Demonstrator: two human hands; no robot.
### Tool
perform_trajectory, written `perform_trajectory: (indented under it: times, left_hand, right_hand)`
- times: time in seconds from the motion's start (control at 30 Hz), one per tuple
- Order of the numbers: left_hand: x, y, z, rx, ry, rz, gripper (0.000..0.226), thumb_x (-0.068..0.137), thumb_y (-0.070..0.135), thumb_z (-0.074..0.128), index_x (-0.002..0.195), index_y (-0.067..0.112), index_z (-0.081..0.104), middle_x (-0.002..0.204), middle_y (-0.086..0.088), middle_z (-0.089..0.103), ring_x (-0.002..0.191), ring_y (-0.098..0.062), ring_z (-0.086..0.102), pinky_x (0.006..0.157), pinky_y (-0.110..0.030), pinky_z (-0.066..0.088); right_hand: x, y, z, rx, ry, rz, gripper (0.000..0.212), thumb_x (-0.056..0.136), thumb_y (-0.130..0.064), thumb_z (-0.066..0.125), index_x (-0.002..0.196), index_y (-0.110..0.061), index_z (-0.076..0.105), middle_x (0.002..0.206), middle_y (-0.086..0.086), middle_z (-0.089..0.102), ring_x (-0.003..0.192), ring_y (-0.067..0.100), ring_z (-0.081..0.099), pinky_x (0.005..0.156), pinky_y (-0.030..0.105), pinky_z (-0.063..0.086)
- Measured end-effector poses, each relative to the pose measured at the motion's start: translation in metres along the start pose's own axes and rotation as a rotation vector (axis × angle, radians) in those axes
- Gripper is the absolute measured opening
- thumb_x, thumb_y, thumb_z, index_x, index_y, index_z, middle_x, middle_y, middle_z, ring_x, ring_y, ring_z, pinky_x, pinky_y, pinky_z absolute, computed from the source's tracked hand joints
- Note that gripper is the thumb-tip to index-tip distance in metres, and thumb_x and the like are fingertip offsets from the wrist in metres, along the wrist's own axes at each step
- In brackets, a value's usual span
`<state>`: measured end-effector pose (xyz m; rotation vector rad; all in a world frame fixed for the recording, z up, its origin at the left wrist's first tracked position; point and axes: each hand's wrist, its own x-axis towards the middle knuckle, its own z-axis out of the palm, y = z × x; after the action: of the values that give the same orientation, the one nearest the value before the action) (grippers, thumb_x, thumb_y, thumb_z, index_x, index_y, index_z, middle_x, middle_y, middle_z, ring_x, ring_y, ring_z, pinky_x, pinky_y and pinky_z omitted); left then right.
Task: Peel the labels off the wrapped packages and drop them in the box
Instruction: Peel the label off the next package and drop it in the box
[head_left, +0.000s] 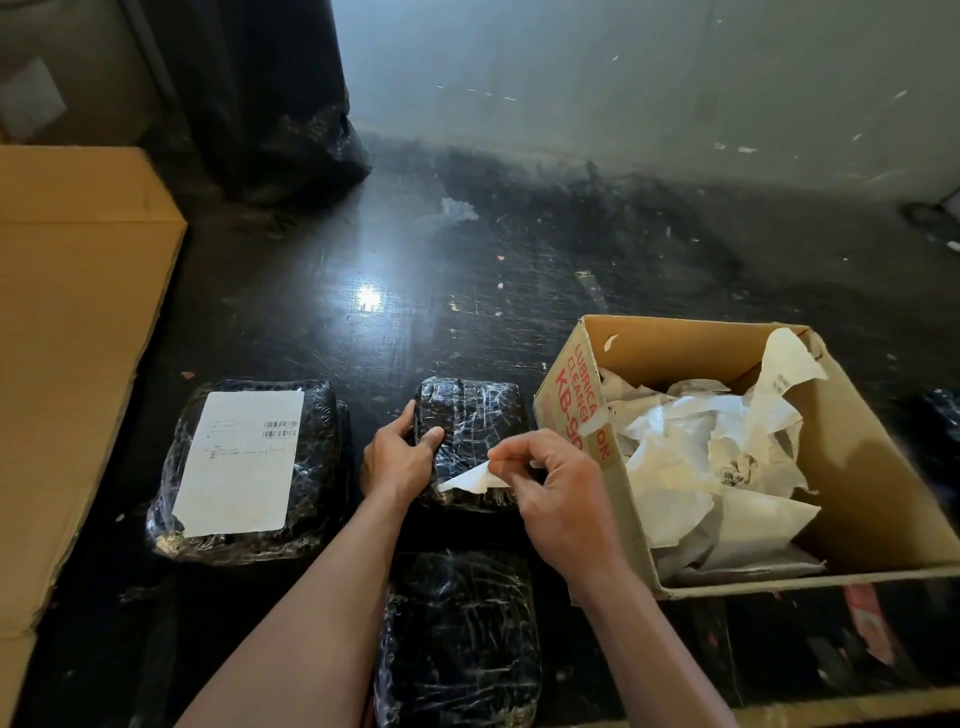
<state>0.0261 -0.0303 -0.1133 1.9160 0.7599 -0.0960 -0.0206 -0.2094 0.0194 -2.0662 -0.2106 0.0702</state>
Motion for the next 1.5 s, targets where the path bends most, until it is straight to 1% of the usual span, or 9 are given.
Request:
perform_trajectory:
  times: [0.13, 0.27, 0.6, 0.73, 0.93, 1.07, 1.23, 1.33, 1.5]
  left_hand:
    - [-0.003, -0.008, -0.002, -0.075, -0.052, 0.028, 0.068, 0.087, 0.053, 0.071, 0.149, 0.034, 0.048, 0.138, -0.002, 0.064, 0.129, -0.021, 0.058, 0.106, -0.035, 0.044]
    - [-0.011, -0.016, -0.001, -0.137, -0.073, 0.007, 0.072, 0.080, 0.045, 0.081, 0.146, 0.035, 0.052, 0.131, -0.001, 0.068, 0.113, -0.010, 0.063, 0.100, -0.033, 0.049]
    - [-0.017, -0.008, -0.003, -0.115, -0.034, -0.039, 0.060, 0.083, 0.034, 0.078, 0.140, 0.036, 0.059, 0.129, 0.003, 0.069, 0.114, -0.018, 0.064, 0.100, -0.037, 0.052]
    - [-0.019, -0.006, -0.007, -0.048, -0.090, 0.003, 0.064, 0.081, 0.043, 0.077, 0.141, 0.038, 0.057, 0.130, 0.004, 0.070, 0.120, -0.019, 0.064, 0.101, -0.041, 0.051]
    - [-0.029, 0.000, -0.009, 0.031, -0.115, 0.041, 0.069, 0.090, 0.049, 0.068, 0.152, 0.028, 0.045, 0.144, -0.004, 0.059, 0.134, -0.028, 0.054, 0.109, -0.045, 0.044]
    - [-0.030, 0.009, -0.015, 0.102, -0.111, 0.091, 0.070, 0.090, 0.053, 0.062, 0.150, 0.021, 0.048, 0.143, -0.005, 0.060, 0.131, -0.028, 0.056, 0.108, -0.046, 0.046]
    - [-0.052, 0.050, -0.028, 0.114, -0.027, 0.241, 0.055, 0.095, 0.034, 0.067, 0.145, 0.015, 0.054, 0.136, -0.010, 0.065, 0.122, -0.027, 0.062, 0.105, -0.039, 0.046]
    - [-0.066, 0.075, -0.028, 0.071, -0.054, 0.335, 0.052, 0.096, 0.027, 0.067, 0.145, 0.015, 0.054, 0.136, -0.009, 0.065, 0.102, -0.016, 0.069, 0.094, -0.036, 0.056]
    - [-0.093, 0.116, -0.012, 0.056, -0.099, 0.451, 0.053, 0.096, 0.030, 0.066, 0.145, 0.014, 0.054, 0.133, -0.008, 0.067, 0.114, -0.023, 0.067, 0.098, -0.045, 0.056]
  right_hand:
    - [0.006, 0.001, 0.000, -0.013, -0.005, 0.017, 0.012, 0.090, -0.008, 0.075, 0.092, -0.020, 0.077, 0.090, -0.011, 0.072, 0.091, 0.005, 0.067, 0.080, 0.018, 0.053]
    - [0.007, 0.000, -0.001, -0.035, -0.007, 0.005, 0.010, 0.090, -0.009, 0.075, 0.092, -0.019, 0.077, 0.091, -0.011, 0.072, 0.092, 0.003, 0.066, 0.081, 0.013, 0.049]
    - [0.011, -0.050, -0.031, 0.073, 0.039, -0.105, 0.021, 0.091, -0.001, 0.071, 0.092, -0.022, 0.074, 0.094, -0.009, 0.073, 0.094, 0.008, 0.068, 0.083, 0.022, 0.056]
    - [0.025, -0.077, -0.049, -0.050, 0.001, -0.179, 0.013, 0.091, -0.006, 0.074, 0.097, -0.017, 0.076, 0.095, -0.009, 0.074, 0.093, 0.001, 0.066, 0.075, 0.012, 0.052]
    - [0.012, -0.080, -0.061, -0.046, 0.079, -0.131, 0.023, 0.091, -0.013, 0.076, 0.112, -0.023, 0.071, 0.086, -0.011, 0.072, 0.083, 0.004, 0.068, 0.070, 0.016, 0.055]
    - [0.006, -0.093, -0.072, -0.083, 0.102, -0.145, 0.017, 0.091, -0.002, 0.073, 0.096, -0.018, 0.074, 0.088, -0.015, 0.072, 0.089, -0.007, 0.066, 0.071, 0.006, 0.049]
    - [-0.004, -0.116, -0.098, -0.048, 0.182, -0.167, 0.016, 0.091, -0.004, 0.073, 0.091, -0.021, 0.074, 0.101, -0.010, 0.072, 0.093, 0.005, 0.069, 0.081, 0.026, 0.061]
    - [-0.012, -0.123, -0.119, -0.076, 0.235, -0.186, 0.016, 0.091, -0.013, 0.075, 0.086, -0.027, 0.075, 0.110, -0.017, 0.064, 0.101, 0.008, 0.064, 0.081, 0.035, 0.062]
    - [-0.020, -0.119, -0.166, -0.256, 0.324, -0.194, 0.018, 0.093, -0.017, 0.073, 0.082, -0.031, 0.074, 0.107, -0.015, 0.059, 0.098, 0.013, 0.062, 0.079, 0.029, 0.060]
